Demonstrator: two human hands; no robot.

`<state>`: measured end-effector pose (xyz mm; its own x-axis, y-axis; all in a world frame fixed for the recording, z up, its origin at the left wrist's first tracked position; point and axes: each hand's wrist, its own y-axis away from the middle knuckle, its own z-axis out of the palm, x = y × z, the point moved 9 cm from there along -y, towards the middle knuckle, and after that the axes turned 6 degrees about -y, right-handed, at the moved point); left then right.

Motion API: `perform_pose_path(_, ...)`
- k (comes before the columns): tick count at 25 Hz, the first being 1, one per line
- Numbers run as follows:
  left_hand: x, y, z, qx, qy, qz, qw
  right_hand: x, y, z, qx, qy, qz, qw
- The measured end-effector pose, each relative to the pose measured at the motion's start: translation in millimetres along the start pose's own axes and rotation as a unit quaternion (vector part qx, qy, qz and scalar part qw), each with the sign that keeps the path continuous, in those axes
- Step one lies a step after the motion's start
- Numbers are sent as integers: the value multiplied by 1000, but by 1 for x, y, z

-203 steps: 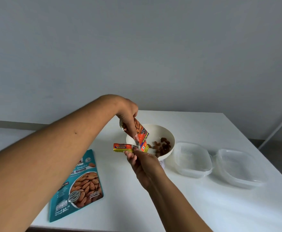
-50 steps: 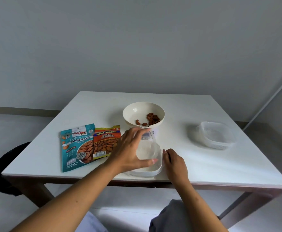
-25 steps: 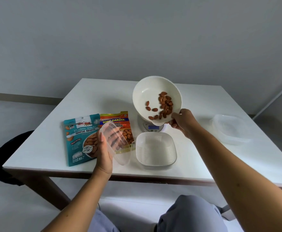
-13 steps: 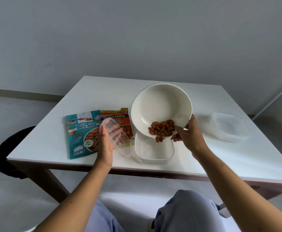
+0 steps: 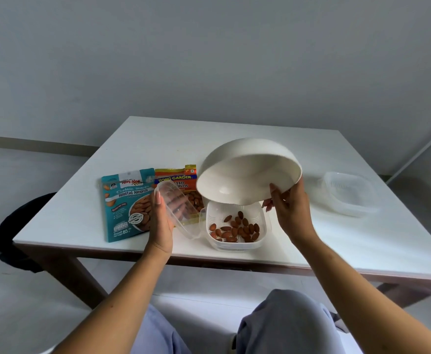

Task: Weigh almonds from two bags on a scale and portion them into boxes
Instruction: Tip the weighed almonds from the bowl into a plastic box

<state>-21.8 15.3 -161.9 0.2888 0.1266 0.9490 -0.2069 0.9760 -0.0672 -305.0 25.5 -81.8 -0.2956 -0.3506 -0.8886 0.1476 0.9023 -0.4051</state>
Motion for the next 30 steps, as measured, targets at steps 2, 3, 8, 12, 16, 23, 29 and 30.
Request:
perform_pose_path(2, 4, 2, 2, -1, -8, 8, 1000, 5, -11, 3, -1, -11, 56, 998)
perform_pose_path(3, 5, 3, 3, 0, -9, 10, 1000, 9, -20, 5, 1, -26, 92, 995)
perform_pose_path(8, 6, 6, 4, -1, -17, 10, 1000, 43, -61, 7, 40, -51, 278, 959)
perform_pose_path(12, 6, 5, 2, 0, -21, 9, 1000, 58, -73, 17, 37, -3, 308, 951)
perform_pose_path(16, 6, 4, 3, -1, -22, 5, 1000, 66, -78, 29, 24, 5, 300, 954)
perform_pose_path(23, 3, 4, 3, -7, -26, 2, 1000, 72, -79, 38, -18, 33, 303, 952)
perform_pose_path(29, 24, 4, 24, -104, -100, 13, 989, 67, -21, 14, 2, 47, 255, 966)
perform_pose_path(30, 33, 4, 36, -143, -150, 34, 978, 67, -5, 9, 4, 50, 244, 969)
